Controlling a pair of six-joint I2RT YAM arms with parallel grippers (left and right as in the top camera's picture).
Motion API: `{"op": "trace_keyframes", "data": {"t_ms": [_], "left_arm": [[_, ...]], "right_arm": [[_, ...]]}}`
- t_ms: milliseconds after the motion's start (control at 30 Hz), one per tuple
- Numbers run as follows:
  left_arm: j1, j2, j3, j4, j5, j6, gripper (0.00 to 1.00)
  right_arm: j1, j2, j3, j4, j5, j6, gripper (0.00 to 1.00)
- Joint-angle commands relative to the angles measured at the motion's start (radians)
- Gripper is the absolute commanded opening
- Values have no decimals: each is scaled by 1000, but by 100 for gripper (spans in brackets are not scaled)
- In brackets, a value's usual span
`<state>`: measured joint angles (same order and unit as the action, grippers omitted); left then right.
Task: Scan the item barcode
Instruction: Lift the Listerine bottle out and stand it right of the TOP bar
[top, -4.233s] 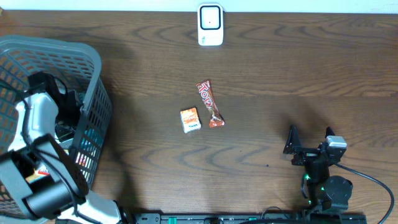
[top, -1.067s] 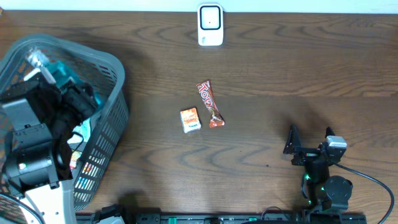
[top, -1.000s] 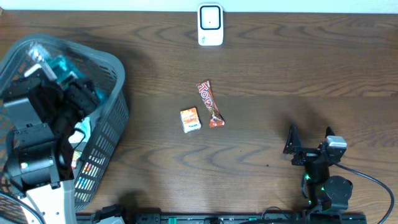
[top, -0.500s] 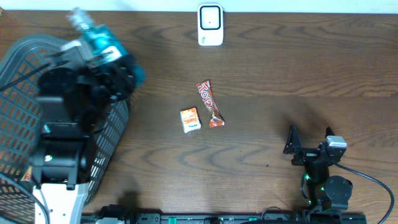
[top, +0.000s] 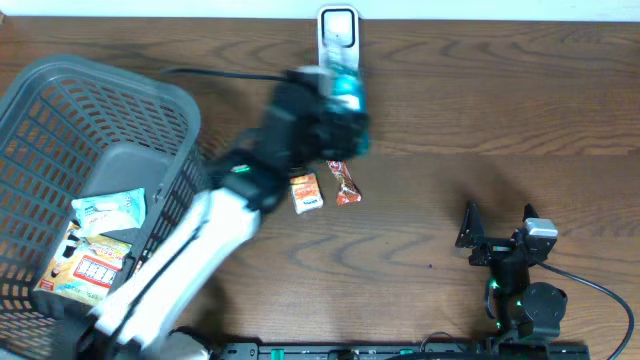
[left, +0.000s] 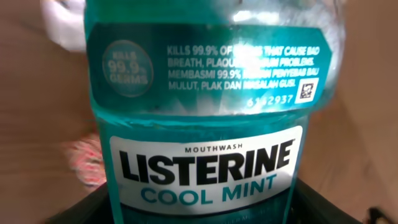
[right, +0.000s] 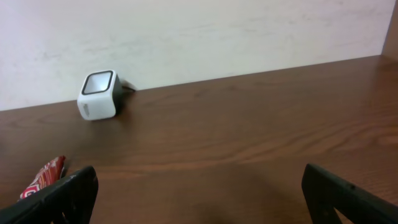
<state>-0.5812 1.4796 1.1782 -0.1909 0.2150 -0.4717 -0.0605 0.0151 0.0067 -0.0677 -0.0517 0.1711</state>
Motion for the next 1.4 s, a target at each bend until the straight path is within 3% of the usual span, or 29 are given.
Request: {"op": "trace_keyframes", "data": {"t_ms": [0, 333, 567, 767, 833, 900, 967, 1033, 1200, 1367], "left_arm": [[-99, 150, 10, 87, -6, -26, 41], [-203, 403, 10, 114, -6, -95, 41], [-235, 429, 9, 101, -8, -95, 42], [-256, 430, 9, 8, -103, -95, 42], [-256, 430, 9, 8, -103, -111, 57], [-256, 429, 9, 5, -97, -132, 60], [-264, 426, 10, 6, -85, -136, 87], [-274, 416, 16, 5, -85, -132, 100], [-264, 315, 109, -73, -87, -21, 98], [-195, 153, 291, -302, -196, 138, 98]], "right_arm": [[9, -3, -1, -4, 5, -11, 99], [9, -3, -1, -4, 5, -11, 99], [9, -3, -1, -4, 5, -11, 99], [9, -3, -1, -4, 5, -11, 99], [9, -3, -1, -4, 5, -11, 99], [9, -3, -1, -4, 5, -11, 99], [9, -3, -1, -4, 5, -11, 99], [9, -3, -1, -4, 5, -11, 99], [9, -3, -1, -4, 5, -11, 99], [9, -3, -1, -4, 5, -11, 99]]}}
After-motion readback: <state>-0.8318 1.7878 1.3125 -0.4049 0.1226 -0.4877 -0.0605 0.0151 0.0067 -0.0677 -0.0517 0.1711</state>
